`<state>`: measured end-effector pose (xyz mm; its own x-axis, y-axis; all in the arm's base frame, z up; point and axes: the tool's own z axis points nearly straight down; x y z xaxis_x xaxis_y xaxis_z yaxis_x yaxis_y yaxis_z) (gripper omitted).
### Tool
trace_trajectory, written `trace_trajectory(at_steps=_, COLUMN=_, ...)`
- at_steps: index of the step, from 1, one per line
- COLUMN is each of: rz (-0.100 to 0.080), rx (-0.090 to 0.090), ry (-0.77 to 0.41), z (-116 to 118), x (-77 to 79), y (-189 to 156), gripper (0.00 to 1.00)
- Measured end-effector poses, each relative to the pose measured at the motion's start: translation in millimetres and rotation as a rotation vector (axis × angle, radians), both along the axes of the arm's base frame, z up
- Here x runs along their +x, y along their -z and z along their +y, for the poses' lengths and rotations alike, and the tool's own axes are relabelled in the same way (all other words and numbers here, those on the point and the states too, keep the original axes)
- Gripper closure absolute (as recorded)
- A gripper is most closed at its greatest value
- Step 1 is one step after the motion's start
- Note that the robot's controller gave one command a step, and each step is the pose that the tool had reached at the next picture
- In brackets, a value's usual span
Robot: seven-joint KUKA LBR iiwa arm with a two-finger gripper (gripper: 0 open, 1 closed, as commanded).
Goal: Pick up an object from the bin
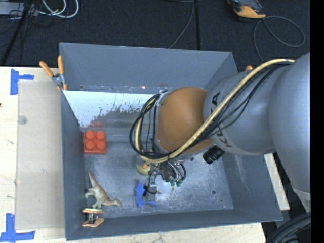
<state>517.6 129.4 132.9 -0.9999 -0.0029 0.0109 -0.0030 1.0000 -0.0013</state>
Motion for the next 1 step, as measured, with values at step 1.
trace_trajectory(at_steps=1, rz=-0.008, rx=0.001, ry=0.004, z=-0.7, x=1.9, y=-4.3, gripper=0.0)
